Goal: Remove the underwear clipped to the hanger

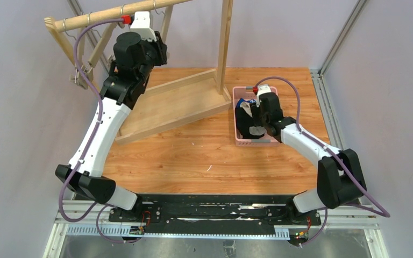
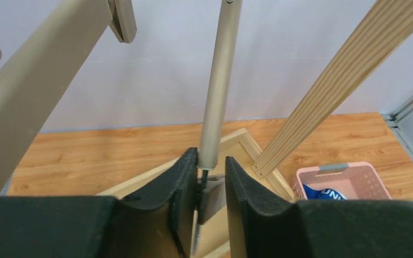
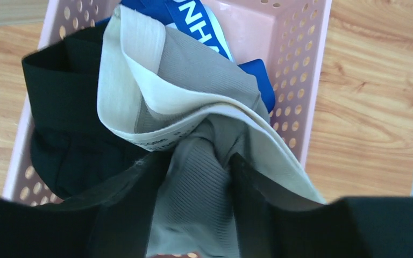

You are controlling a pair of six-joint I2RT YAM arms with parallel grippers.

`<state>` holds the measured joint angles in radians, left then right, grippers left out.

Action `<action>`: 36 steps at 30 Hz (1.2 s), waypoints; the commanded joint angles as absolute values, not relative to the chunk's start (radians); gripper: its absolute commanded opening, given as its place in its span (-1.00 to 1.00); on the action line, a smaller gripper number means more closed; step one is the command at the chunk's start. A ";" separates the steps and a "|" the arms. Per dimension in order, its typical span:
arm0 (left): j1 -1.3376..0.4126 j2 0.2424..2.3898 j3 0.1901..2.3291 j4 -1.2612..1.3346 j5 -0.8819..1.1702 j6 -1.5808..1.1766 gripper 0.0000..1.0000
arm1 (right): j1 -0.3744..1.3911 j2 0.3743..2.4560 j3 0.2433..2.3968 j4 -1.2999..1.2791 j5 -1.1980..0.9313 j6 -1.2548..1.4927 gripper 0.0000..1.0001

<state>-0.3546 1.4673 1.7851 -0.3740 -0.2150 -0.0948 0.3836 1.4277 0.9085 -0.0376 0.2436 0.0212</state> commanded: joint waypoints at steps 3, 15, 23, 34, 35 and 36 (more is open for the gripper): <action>-0.349 1.352 1.741 -0.341 -0.190 -0.089 -0.19 | 0.376 1.469 0.999 -0.076 0.252 0.019 0.33; -0.350 1.142 1.591 -0.351 -0.187 -0.063 -0.11 | 0.376 1.283 1.044 -0.110 0.257 -0.016 0.40; -0.350 1.030 1.501 -0.367 -0.111 -0.072 -0.12 | 0.377 1.112 1.014 -0.125 0.224 0.026 0.40; -0.354 0.812 1.326 -0.471 0.067 -0.066 -0.23 | 0.386 0.947 0.976 -0.225 0.204 0.098 0.47; -0.355 0.773 1.294 -0.471 0.072 -0.060 -0.25 | 0.390 0.929 0.964 -0.225 0.203 0.103 0.47; -0.357 0.734 1.259 -0.474 0.069 -0.059 -0.26 | 0.394 0.910 0.954 -0.228 0.202 0.108 0.48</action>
